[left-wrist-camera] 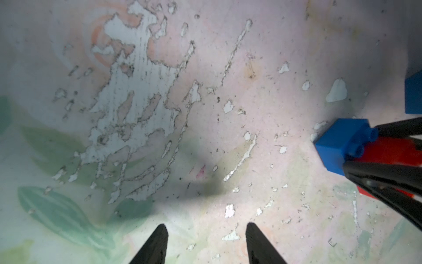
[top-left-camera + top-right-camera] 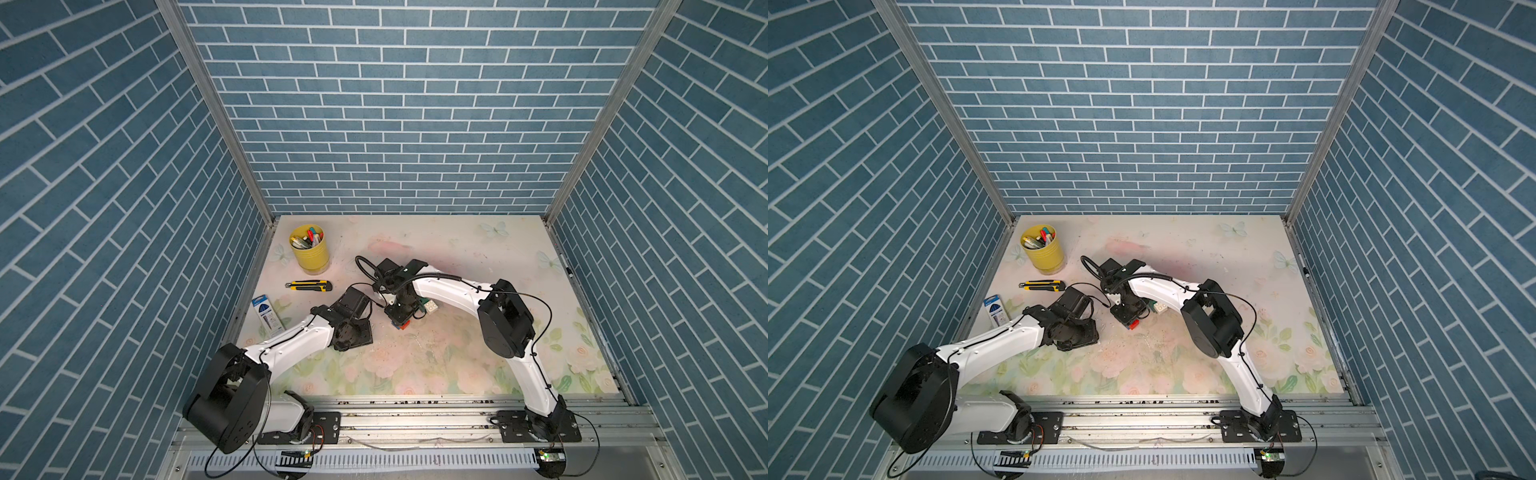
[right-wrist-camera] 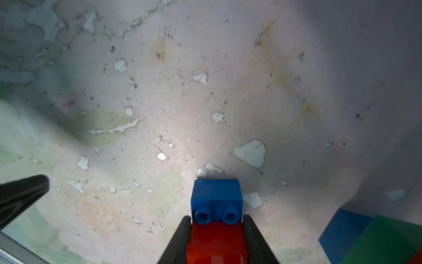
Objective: Assemble the letter y with lego
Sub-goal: Place the lego brick at the center of the board.
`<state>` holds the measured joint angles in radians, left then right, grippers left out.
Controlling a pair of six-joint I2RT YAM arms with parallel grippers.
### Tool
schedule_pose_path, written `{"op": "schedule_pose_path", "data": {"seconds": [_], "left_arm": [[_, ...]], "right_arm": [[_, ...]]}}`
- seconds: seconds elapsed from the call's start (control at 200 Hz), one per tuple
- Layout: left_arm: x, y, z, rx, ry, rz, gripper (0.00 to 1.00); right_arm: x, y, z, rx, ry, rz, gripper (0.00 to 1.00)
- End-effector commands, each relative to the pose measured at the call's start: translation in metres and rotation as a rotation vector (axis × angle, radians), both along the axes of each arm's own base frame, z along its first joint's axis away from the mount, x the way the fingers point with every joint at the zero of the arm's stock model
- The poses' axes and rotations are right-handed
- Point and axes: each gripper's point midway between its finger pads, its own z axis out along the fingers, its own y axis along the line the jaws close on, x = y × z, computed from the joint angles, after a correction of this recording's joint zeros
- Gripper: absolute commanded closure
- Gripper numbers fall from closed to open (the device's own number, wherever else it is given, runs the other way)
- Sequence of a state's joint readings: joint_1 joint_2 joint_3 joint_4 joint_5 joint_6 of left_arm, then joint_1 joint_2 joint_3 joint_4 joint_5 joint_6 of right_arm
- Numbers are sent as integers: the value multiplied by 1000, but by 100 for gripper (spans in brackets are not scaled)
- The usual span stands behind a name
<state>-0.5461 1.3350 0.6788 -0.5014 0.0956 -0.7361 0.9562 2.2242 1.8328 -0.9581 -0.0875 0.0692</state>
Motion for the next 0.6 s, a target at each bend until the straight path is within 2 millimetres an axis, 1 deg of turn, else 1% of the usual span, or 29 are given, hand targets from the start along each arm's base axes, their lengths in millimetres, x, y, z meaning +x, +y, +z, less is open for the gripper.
{"op": "schedule_pose_path", "data": {"seconds": [0.0,0.045,0.125,0.195,0.31,0.355,0.365,0.395,0.47,0.595], "left_arm": [[-4,4,-6,6,19,11,42],[-4,3,-6,6,22,10,42],[-4,3,-6,5,20,10,42],[-3,3,-6,2,18,10,42],[-1,1,-4,-5,11,7,42],[0,0,-3,-8,8,6,42],[0,0,-3,-9,6,5,42],[1,-1,-2,-13,3,2,42],[3,-4,0,-29,-10,-6,42],[8,-11,5,-61,-36,-20,42]], "right_arm": [[-3,-4,-9,-57,-5,61,63],[-2,-4,-9,-58,-8,60,62],[-1,-4,-7,-57,-17,57,55],[0,-3,0,-44,-32,49,49],[4,-2,13,-18,-59,29,45],[5,-3,13,-18,-61,20,44],[6,-2,23,0,-75,17,44],[8,-2,31,14,-88,11,44],[10,-5,43,37,-106,-8,43],[16,-17,61,53,-147,-54,44]]}}
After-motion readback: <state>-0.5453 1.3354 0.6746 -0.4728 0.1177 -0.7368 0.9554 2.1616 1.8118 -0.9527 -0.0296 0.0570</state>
